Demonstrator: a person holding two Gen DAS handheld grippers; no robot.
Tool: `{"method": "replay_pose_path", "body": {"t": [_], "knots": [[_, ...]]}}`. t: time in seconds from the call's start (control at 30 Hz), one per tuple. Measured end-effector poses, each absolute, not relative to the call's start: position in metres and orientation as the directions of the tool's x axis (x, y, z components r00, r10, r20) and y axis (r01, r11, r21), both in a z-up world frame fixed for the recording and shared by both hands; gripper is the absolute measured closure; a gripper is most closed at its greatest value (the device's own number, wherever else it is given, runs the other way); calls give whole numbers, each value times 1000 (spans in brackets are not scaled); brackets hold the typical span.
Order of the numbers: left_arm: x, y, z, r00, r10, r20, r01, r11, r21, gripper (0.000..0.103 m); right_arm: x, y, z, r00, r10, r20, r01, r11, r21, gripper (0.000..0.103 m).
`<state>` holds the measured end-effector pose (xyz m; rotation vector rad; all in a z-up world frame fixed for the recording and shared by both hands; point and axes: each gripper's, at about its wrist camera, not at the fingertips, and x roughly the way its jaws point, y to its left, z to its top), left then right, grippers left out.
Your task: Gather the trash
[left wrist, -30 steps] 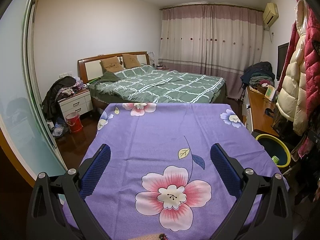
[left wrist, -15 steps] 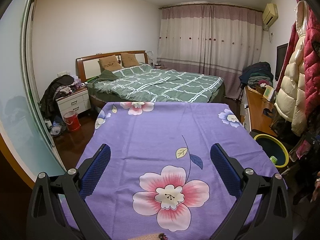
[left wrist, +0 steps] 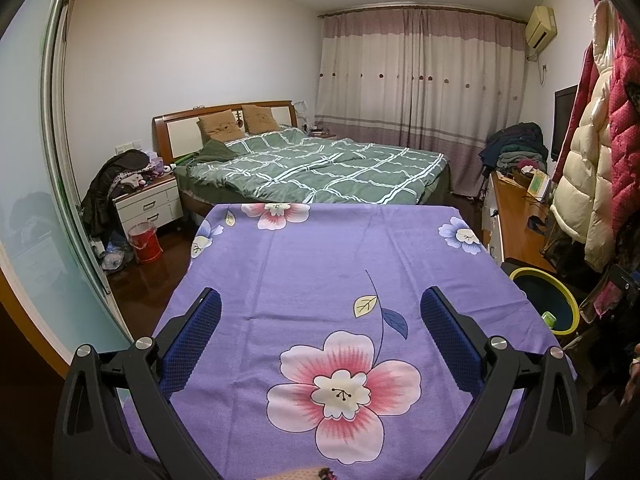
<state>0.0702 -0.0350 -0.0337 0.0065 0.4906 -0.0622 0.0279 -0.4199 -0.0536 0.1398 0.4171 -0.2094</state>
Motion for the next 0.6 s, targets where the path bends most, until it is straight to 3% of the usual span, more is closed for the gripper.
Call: {"method": "replay_pose_path", "body": {"t": [0.37, 0.6], "knots": [[76, -34, -37, 877, -77, -474, 78, 997, -17, 5, 32, -416, -57, 891, -168, -422, 227, 970, 93, 7], [146, -20, -58, 828, -66, -558, 69, 997, -17, 5, 78, -408, -63, 899, -67, -433, 138, 981, 135, 7]]}}
